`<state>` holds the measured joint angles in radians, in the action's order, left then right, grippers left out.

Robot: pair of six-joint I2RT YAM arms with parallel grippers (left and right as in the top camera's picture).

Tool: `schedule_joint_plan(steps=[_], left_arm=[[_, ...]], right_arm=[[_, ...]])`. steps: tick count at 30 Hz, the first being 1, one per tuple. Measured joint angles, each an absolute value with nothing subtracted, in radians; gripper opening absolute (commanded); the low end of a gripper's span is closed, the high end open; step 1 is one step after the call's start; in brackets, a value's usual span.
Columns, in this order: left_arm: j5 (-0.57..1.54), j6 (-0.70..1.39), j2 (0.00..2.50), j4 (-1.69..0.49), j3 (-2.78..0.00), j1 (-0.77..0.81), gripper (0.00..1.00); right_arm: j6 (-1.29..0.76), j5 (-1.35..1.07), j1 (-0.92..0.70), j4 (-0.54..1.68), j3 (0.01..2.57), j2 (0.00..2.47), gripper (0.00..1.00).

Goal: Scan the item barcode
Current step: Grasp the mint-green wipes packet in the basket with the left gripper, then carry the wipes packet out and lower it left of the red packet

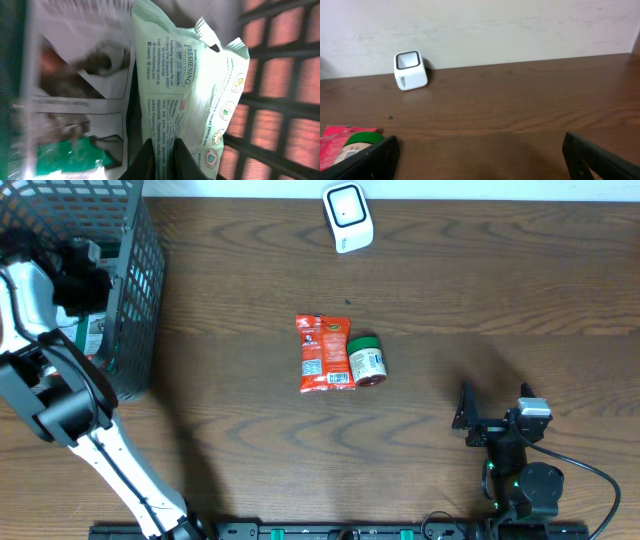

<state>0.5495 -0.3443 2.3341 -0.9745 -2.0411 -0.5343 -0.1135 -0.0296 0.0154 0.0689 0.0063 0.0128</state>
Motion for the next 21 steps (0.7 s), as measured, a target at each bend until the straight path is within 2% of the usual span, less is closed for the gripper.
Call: schedule_joint_plan(steps=[7, 15, 21], left_arm=[[0.546, -0.334, 2.146, -0.931, -2.042, -0.536, 0.07], [0.379, -0.189, 1.94, -0.844, -2.042, -0.54, 0.07], [0.324, -0.054, 1.744, -0.881, -2.043, -0.538, 0.07]], right_arm=[[-0.113, -0.03, 0.015, 0.069, 0.006, 0.013, 0.99], [-0.113, -0.03, 0.015, 0.069, 0.006, 0.013, 0.99], [-0.113, -0.03, 0.015, 0.069, 0.006, 0.013, 0.99]])
